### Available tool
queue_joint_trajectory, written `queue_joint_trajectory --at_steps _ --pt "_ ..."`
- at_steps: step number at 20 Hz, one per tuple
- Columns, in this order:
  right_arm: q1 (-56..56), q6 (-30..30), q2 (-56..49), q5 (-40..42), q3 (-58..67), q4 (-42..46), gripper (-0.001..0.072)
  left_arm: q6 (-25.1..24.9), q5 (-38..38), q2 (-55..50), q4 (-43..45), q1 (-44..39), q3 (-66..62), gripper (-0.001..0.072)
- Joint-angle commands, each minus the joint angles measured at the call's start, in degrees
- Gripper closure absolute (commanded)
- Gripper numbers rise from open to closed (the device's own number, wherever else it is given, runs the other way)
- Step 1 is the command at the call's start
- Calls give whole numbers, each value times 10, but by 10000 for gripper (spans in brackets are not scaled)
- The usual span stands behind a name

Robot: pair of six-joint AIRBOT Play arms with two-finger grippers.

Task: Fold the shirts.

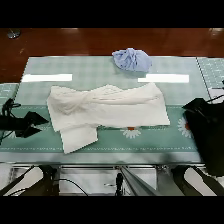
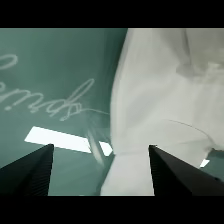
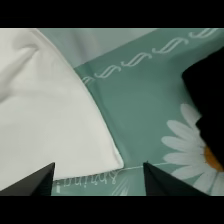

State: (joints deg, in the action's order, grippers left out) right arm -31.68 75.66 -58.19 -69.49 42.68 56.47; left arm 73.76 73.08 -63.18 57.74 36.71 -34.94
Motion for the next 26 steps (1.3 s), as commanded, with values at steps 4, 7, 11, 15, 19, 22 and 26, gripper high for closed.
queue_joint_trajectory --at_steps 4,7,11,15,19,22,26 --pt "-14 -38 35 29 -83 -67 81 -53 -83 7 -142 -17 102 8" --pt "-14 -37 35 36 -83 -67 81 -66 -124 -8 -174 -67 103 8" --pt "-31 -32 35 50 -83 -57 81 -66 -164 -11 -201 -116 99 285" --pt "-56 20 28 51 -91 31 81 -89 -123 -11 -201 -116 79 658" --pt "-34 10 -25 13 -107 -16 81 -88 -119 -11 -201 -116 70 657" --pt "36 2 -78 16 -107 -18 81 -88 -114 -11 -201 -116 70 657" --pt "80 -10 -123 65 -97 -70 81 -91 -114 -11 -201 -116 70 657"
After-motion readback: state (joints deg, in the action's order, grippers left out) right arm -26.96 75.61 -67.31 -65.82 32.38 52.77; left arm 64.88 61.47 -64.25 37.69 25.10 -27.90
